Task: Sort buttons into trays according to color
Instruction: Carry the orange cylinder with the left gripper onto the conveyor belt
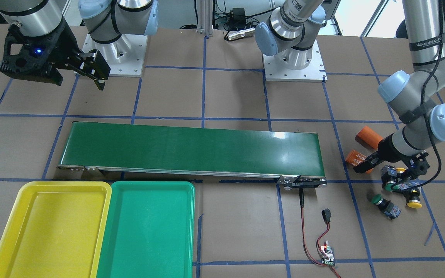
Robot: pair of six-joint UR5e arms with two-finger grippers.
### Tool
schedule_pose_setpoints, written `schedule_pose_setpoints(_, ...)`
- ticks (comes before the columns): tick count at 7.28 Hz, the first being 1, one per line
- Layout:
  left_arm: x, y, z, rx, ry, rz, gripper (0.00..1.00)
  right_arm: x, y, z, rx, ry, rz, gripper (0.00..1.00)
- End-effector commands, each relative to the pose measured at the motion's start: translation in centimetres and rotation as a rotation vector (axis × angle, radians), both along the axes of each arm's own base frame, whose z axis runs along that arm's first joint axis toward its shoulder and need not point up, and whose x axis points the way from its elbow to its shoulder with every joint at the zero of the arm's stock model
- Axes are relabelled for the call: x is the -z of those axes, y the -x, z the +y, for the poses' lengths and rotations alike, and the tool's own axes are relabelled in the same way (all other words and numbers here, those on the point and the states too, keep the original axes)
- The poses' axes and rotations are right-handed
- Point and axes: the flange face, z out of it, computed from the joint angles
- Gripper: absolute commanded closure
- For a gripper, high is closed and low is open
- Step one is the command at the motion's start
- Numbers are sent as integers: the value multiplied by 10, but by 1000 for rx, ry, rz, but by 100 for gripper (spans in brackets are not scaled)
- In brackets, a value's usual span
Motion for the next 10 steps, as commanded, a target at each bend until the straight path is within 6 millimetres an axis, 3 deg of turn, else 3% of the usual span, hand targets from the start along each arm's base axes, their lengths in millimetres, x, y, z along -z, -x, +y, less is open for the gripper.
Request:
schedule_pose_setpoints(1,5,2,3,-22,-16,12,38,-2,0,1,-3,-12,-1,0)
schedule_pose_setpoints(2,11,3,5,-22,-30,26,72,-2,0,1,0,-15,-1,0)
schedule_pose_setpoints(3,15,1,4,-29,-28,39,99,-2,0,1,2,-15,1,0)
schedule_pose_setpoints(6,-48,26,12,-85,-21,12,100,0,1,1,3,-20,4,0)
schedule_pose_setpoints(8,-90,80,16,-124,-10,-27,100,0,9,0,17,-20,2,0)
schedule_pose_setpoints(10,-111,132,21,-208,-20,-32,100,0,10,0,17,-23,0,0)
